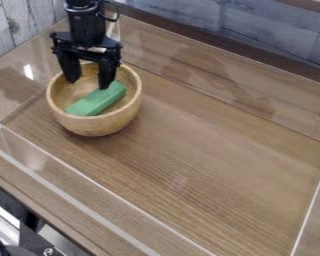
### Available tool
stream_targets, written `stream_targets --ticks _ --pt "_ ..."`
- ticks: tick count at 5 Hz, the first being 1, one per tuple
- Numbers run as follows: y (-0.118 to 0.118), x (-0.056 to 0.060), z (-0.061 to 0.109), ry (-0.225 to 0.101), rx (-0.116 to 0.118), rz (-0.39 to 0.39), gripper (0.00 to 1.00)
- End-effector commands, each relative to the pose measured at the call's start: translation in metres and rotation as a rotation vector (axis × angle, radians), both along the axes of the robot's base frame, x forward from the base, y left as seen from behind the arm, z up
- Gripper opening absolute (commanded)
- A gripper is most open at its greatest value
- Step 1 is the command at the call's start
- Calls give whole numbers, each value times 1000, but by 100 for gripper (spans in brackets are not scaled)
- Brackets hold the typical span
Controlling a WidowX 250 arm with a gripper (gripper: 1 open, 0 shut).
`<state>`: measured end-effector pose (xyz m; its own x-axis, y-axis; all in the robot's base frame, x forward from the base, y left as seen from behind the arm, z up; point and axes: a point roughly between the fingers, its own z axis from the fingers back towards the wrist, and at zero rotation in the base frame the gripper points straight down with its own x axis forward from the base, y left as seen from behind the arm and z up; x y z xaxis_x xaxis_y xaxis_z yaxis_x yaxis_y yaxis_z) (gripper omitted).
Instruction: Move green object from inside the wooden bowl to the table next to it
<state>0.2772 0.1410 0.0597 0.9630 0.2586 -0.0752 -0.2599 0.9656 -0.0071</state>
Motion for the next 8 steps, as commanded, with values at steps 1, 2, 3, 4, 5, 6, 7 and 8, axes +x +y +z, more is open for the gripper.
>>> stream_targets --ticks 1,2,3,4,5,6,7,8 --pt "-4 -2 5 -19 24 61 100" --pt "-10 -7 2 -10 26 121 100" --pt "-16 -2 1 -11 24 94 0" --pt "-20 3 11 -25 6 72 0" --pt "-25 9 33 -58 -29 54 0" --pt "-37 3 69 -99 -80 14 0" --pt "-50 -1 95 -119 -121 -22 0" --pt "-52 -2 104 -119 -133 -60 0"
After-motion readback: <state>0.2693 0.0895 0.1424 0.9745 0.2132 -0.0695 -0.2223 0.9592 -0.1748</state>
